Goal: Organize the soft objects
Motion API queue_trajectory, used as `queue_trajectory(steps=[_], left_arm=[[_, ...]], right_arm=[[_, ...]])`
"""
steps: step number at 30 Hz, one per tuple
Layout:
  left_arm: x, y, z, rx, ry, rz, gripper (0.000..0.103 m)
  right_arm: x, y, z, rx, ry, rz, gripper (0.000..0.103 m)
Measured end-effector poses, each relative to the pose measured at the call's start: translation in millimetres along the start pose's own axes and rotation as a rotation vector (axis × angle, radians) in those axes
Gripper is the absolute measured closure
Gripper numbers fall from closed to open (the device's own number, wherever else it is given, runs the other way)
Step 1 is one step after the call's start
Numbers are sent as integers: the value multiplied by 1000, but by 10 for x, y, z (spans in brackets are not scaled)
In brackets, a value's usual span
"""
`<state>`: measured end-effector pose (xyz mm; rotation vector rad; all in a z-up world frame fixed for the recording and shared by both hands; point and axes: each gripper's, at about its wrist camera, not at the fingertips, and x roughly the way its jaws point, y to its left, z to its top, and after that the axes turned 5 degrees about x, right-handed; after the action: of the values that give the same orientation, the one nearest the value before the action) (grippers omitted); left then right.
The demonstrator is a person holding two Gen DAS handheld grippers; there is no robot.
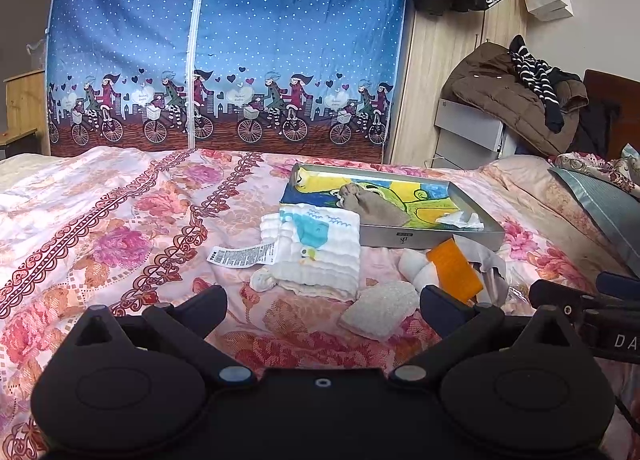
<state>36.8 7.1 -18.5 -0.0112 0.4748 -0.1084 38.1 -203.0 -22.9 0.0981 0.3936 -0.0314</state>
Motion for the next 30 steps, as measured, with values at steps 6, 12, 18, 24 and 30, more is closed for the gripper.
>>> queue_trajectory(steps=[6, 12, 18, 24, 30], left_arm=[[20, -19, -19, 3, 5, -5, 1], [35, -29, -38, 2, 10, -8, 1], [66, -21, -39, 3, 18, -16, 1], [94, -5, -31, 6, 30, -27, 1], [133, -1, -30, 11, 38, -34, 1]], right_arm=[[6, -11, -2, 2, 5, 1, 0], [18, -18, -3, 4, 16, 2, 0], [42, -11, -3, 2, 33, 5, 0], [74, 0, -7, -5, 54, 5, 0], [91, 14, -5, -6, 70, 9, 0]])
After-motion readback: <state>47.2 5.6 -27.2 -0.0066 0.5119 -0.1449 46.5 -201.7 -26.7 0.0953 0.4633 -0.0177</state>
